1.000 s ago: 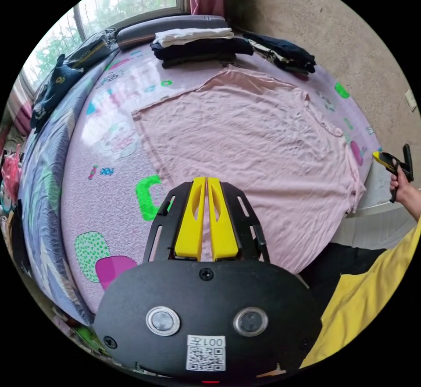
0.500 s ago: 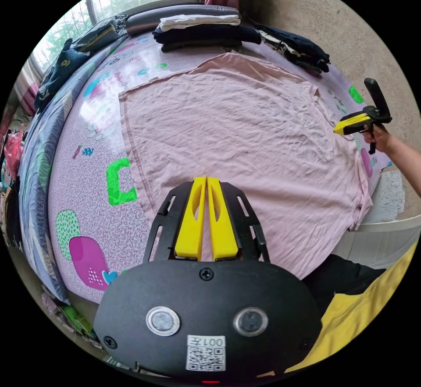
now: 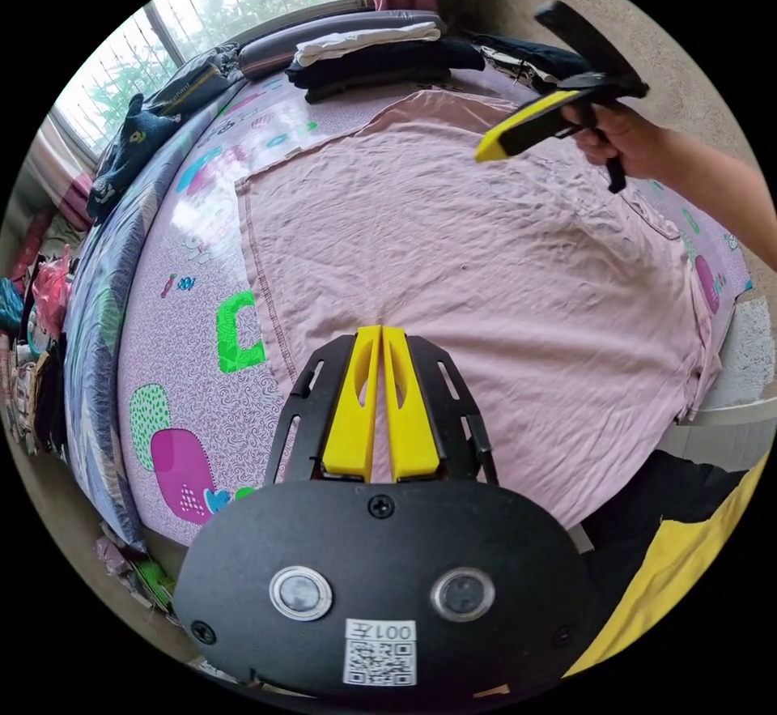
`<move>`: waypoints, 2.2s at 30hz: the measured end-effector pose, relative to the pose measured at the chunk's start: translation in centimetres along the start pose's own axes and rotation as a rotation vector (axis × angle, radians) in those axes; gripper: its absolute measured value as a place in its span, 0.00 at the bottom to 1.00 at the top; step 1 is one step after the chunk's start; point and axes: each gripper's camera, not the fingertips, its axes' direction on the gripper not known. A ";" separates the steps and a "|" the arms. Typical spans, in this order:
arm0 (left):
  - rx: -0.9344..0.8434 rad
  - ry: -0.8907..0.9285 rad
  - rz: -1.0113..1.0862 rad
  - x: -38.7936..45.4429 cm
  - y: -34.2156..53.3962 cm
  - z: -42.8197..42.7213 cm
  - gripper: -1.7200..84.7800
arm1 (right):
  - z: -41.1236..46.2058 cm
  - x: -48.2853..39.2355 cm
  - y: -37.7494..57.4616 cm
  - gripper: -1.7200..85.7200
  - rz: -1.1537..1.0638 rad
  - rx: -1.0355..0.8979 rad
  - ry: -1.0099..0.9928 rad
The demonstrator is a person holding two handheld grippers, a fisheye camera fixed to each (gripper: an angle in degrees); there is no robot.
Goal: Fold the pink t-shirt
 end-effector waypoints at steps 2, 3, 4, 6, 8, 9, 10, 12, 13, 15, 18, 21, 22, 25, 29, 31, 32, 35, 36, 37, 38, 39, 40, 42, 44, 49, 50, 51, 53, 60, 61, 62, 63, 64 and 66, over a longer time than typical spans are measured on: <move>0.000 0.024 0.007 -0.5 0.1 -0.1 0.01 | 3.1 0.1 -3.2 0.03 -0.020 -0.037 -0.121; 0.001 0.043 0.022 -0.9 0.2 -0.2 0.01 | 3.8 0.2 -4.0 0.03 -0.019 -0.047 -0.162; 0.002 0.061 0.041 -1.3 0.3 -0.3 0.01 | 5.0 0.4 -5.4 0.03 -0.022 -0.060 -0.217; 0.000 0.070 0.047 -2.0 0.5 -0.5 0.00 | 6.5 0.7 -7.1 0.03 -0.011 -0.062 -0.194; 0.006 0.080 0.051 -2.7 0.8 -0.6 0.00 | 8.0 1.3 -9.2 0.03 0.032 -0.070 -0.122; 0.010 0.082 0.060 -3.2 0.9 -0.7 0.00 | 8.3 1.6 -9.7 0.03 0.045 -0.075 -0.114; 0.015 0.088 0.073 -3.7 1.1 -0.7 0.00 | 9.1 2.1 -10.5 0.03 0.080 -0.096 -0.097; 0.018 0.093 0.092 -4.8 1.2 -0.8 0.00 | 9.9 2.6 -11.4 0.03 0.111 -0.104 -0.100; 0.017 0.091 0.097 -5.7 1.3 -0.8 0.00 | 10.1 2.8 -11.9 0.03 0.133 -0.098 -0.104; 0.019 0.102 0.093 -7.7 1.4 -0.7 0.00 | 10.4 3.1 -12.7 0.03 0.165 -0.080 -0.095; 0.017 0.117 0.082 -11.7 1.5 -0.6 0.00 | 10.9 3.5 -14.3 0.03 0.227 -0.037 -0.074; 0.003 0.096 0.103 -15.4 1.5 -0.5 0.00 | 11.6 3.8 -15.9 0.03 0.285 0.009 -0.062; -0.007 0.105 0.114 -16.8 1.5 -0.4 0.00 | 11.7 3.8 -16.4 0.03 0.303 0.023 -0.061; -0.008 0.150 0.091 -20.2 1.4 -0.8 0.00 | 8.2 3.9 -16.3 0.02 0.287 0.211 -0.068; 0.134 0.221 0.009 -24.5 0.6 -3.5 0.00 | -1.5 7.5 -11.9 0.02 0.330 0.391 0.122; 0.171 0.263 0.007 -25.5 -1.7 -3.9 0.00 | -5.1 10.4 -9.1 0.02 0.406 0.356 0.223; 0.182 0.279 0.011 -25.5 -2.4 -3.8 0.00 | -7.0 12.5 -7.2 0.02 0.472 0.330 0.261; 0.274 0.353 0.102 -23.5 -7.6 -3.3 0.01 | -10.0 16.4 -4.2 0.02 0.559 0.272 0.281; 0.304 0.364 0.137 -22.0 -10.0 -2.9 0.01 | -10.3 16.9 -4.0 0.02 0.566 0.259 0.292; 0.328 0.389 0.168 -20.3 -12.5 -2.4 0.01 | -10.5 17.8 -3.8 0.02 0.573 0.229 0.298; 0.335 0.405 0.179 -19.5 -13.7 -2.0 0.01 | -10.4 18.4 -4.0 0.02 0.559 0.211 0.289; 0.341 0.441 0.177 -17.9 -16.1 -1.1 0.01 | -10.2 18.7 -4.2 0.02 0.549 0.198 0.277; 0.339 0.481 0.172 -16.4 -18.2 -0.1 0.01 | -9.5 19.6 -4.7 0.02 0.542 0.149 0.241; 0.312 0.496 0.163 -14.2 -20.8 1.2 0.01 | -8.0 20.8 -5.3 0.02 0.533 0.055 0.197; 0.282 0.472 0.164 -12.5 -22.4 2.1 0.01 | -7.9 21.3 -5.2 0.02 0.491 0.037 0.219; 0.232 0.396 0.149 -10.7 -23.3 2.6 0.01 | -10.6 22.5 -2.6 0.02 0.582 0.133 0.371; 0.223 0.382 0.150 -10.5 -23.2 2.7 0.01 | -11.3 22.6 -1.9 0.02 0.631 0.165 0.416; 0.205 0.355 0.144 -10.3 -23.2 2.9 0.01 | -11.6 22.6 -1.5 0.02 0.667 0.177 0.443; 0.196 0.320 0.139 -10.1 -23.2 3.1 0.01 | -13.3 21.7 0.1 0.02 0.695 0.278 0.491; 0.219 0.259 0.244 -6.3 -25.0 3.3 0.00 | -15.7 20.6 2.7 0.02 0.606 0.298 0.322; 0.197 0.225 0.268 -5.5 -25.3 3.7 0.00 | -15.6 20.2 2.7 0.02 0.581 0.271 0.316; 0.191 0.213 0.275 -5.2 -25.3 3.9 0.01 | -15.2 19.8 2.6 0.02 0.549 0.233 0.299; 0.187 0.200 0.285 -4.7 -25.3 4.1 0.01 | -14.8 19.7 2.4 0.02 0.532 0.204 0.279; 0.179 0.194 0.287 -4.5 -25.2 4.3 0.01 | -13.8 19.5 2.1 0.02 0.500 0.130 0.247; 0.185 0.191 0.284 -4.3 -25.0 4.3 0.01 | -12.5 19.5 1.9 0.02 0.469 0.022 0.263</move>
